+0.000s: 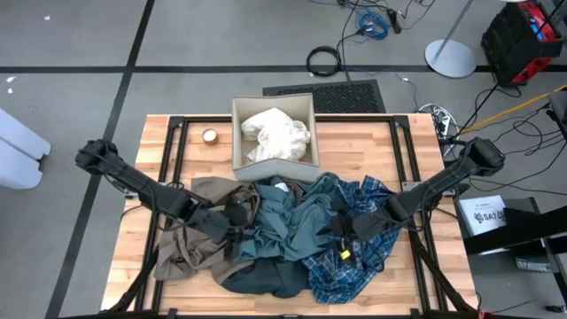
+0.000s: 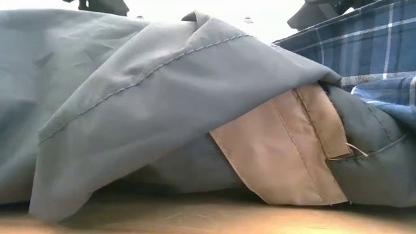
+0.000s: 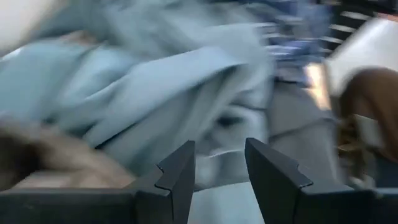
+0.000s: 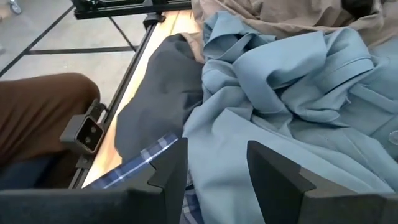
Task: Sort clothes
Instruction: Put the green pants into the laundry bin
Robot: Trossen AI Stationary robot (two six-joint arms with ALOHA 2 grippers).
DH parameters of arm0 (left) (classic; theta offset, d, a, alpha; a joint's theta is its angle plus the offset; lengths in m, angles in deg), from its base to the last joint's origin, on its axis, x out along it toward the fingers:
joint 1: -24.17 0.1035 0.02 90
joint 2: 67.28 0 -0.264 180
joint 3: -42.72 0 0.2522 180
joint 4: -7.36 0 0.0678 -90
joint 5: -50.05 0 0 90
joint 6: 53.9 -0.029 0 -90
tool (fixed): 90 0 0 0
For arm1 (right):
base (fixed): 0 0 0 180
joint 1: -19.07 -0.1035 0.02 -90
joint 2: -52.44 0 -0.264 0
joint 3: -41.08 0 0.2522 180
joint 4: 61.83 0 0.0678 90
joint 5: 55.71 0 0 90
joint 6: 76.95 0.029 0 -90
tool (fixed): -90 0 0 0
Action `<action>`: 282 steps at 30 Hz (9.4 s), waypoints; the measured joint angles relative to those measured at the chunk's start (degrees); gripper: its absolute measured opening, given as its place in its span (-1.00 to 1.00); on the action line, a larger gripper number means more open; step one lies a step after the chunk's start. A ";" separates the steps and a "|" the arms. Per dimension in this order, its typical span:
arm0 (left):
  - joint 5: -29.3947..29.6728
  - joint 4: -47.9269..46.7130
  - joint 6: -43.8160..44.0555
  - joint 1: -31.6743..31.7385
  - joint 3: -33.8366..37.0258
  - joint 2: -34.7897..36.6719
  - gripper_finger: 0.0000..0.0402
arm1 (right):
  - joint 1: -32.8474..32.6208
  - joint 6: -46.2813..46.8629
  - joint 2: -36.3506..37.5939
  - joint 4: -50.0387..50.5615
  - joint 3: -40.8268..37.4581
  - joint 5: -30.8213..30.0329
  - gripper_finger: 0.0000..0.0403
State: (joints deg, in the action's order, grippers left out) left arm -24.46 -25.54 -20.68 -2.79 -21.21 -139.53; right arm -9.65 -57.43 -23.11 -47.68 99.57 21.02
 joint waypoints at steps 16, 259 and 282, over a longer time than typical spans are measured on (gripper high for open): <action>-0.24 -10.96 5.25 7.35 -3.70 -2.74 -0.25 | -0.28 -0.96 -0.02 1.93 0.00 0.08 -0.24; -9.71 -14.31 -33.24 -1.24 -23.32 -4.81 -0.79 | -21.44 41.54 -23.39 46.46 43.19 -12.32 0.24; -9.71 -14.25 -35.50 1.21 -23.32 -4.81 -0.79 | -11.65 35.26 -23.25 47.51 43.19 2.74 0.25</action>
State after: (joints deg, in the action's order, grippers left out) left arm -34.17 -39.79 -56.19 -1.58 -44.53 -144.34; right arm -21.30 -22.16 -46.36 -0.17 142.76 23.76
